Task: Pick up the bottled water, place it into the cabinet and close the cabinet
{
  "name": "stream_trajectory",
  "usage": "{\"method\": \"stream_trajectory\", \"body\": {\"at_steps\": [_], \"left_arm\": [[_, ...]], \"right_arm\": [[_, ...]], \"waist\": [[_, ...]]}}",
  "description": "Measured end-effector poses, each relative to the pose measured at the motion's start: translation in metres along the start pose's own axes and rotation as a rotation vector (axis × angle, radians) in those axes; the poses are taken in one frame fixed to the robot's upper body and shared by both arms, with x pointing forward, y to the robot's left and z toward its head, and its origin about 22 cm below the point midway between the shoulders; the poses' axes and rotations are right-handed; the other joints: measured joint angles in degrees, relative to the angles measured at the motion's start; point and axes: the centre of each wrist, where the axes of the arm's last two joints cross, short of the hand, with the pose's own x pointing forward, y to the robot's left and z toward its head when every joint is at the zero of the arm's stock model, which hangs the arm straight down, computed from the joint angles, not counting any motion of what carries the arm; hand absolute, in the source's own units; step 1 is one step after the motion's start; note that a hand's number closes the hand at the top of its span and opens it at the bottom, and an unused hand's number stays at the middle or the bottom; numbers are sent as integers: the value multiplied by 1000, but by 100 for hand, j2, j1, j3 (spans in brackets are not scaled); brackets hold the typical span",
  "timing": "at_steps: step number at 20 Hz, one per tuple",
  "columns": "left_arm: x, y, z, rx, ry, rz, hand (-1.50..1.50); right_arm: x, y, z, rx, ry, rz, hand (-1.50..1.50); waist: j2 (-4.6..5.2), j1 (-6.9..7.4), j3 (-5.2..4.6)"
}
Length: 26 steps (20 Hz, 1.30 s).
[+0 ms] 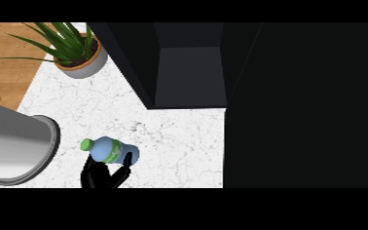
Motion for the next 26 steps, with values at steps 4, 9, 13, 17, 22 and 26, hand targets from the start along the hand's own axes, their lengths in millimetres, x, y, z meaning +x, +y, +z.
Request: {"method": "stream_trajectory", "body": {"at_steps": [4, 9, 13, 17, 22, 26], "left_arm": [[-1, 0, 0, -3, -7, 19, 150], [1, 5, -1, -141, 17, 26, 150], [3, -1, -13, -276, 40, 48, 150], [3, -26, -27, -376, 55, 81, 150], [12, -55, -36, -445, 91, 136, 150], [26, -85, -38, -475, 106, 142, 150]], "right_arm": [[0, 0, 4, 4, 3, -2, -150], [-2, 3, 1, 6, -11, -16, -150], [-2, 1, 1, 12, -8, -8, -150], [-2, 0, 3, 11, -2, -5, -150], [-2, 2, 2, 3, -5, -19, -150], [-3, 1, 2, 4, 5, -16, -150]], "waist": [[-6, -1, 16], [12, 7, 8], [37, -21, -50], [49, -25, -102], [47, 11, -120], [42, 28, -123]]}}
